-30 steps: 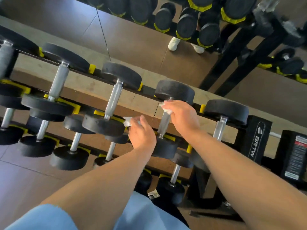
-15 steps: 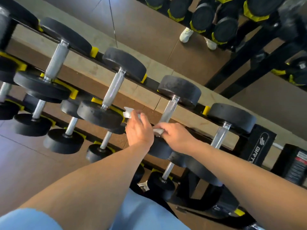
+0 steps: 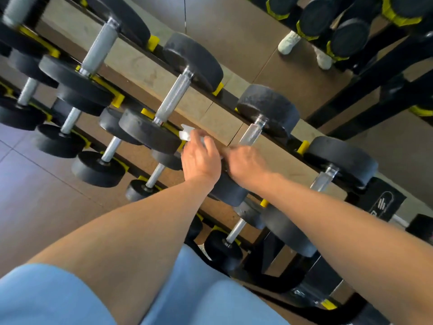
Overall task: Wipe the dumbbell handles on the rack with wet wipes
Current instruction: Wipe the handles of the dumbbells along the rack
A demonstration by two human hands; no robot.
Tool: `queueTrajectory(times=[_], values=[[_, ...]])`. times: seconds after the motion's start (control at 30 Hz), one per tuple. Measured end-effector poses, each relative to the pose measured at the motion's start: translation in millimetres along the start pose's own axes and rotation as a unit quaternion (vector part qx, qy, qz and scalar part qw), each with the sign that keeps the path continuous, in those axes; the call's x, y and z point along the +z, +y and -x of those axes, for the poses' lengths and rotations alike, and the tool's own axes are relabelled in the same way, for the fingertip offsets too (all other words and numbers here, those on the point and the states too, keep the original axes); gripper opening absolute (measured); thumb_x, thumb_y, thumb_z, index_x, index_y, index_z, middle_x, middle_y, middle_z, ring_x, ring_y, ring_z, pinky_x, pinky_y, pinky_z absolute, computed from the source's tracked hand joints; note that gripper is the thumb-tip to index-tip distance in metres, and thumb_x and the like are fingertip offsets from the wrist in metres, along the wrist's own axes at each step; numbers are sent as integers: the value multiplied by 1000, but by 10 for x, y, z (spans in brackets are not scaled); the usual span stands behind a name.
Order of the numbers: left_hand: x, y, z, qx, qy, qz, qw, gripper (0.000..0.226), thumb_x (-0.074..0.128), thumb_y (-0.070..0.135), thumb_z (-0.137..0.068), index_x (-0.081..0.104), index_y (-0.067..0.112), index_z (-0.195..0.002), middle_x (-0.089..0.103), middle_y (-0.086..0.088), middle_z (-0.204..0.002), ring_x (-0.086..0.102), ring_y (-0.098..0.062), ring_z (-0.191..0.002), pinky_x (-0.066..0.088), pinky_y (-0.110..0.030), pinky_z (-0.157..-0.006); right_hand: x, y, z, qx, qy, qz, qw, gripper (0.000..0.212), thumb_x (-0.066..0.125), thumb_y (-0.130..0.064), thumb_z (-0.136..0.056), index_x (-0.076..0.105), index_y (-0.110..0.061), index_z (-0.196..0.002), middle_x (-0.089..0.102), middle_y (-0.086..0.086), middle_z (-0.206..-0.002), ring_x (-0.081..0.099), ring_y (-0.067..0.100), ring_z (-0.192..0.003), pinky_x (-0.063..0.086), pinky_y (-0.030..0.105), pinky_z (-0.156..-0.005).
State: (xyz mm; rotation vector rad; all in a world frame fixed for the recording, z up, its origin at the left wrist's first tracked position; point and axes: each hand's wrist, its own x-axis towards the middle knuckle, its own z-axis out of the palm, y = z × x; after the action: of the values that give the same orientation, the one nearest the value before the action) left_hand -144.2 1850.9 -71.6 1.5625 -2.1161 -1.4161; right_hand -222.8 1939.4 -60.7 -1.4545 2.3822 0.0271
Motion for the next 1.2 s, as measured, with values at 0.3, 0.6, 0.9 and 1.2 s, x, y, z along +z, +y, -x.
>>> queueTrajectory(times=[0.3,0.6,0.9,1.2], values=[[-13,-4,28,12,-2,-4,1000,26,30,34,-99,51,27,-114,60,1,-105,57,-19,-91,42,-33,-77,-20,120,856,184,-28,-460,868,23,45,-39,-105,66,-32,-113,69,-19,-96,63,-1,-98,52,17,-80],[5,22,25,-7,-3,-30,1000,27,31,30,-100,54,27,-113,60,3,-106,57,-16,-92,40,-30,-73,-99,687,75,-129,246,102,955,35,50,-5,-98,62,-4,-131,60,13,-138,51,27,-135,33,41,-117],[11,37,3,-5,-8,-40,999,27,33,28,-99,56,27,-114,61,4,-104,54,-15,-88,36,-29,-70,293,462,181,43,229,-113,966,44,64,5,-86,65,-9,-128,58,10,-141,46,23,-139,31,38,-119],[-10,46,17,-2,-25,-49,998,29,32,28,-102,56,24,-117,59,2,-102,52,-17,-90,35,-32,-77,-97,170,477,142,186,-343,910,31,47,-17,-104,62,-20,-131,68,-3,-125,62,10,-113,52,26,-95]])
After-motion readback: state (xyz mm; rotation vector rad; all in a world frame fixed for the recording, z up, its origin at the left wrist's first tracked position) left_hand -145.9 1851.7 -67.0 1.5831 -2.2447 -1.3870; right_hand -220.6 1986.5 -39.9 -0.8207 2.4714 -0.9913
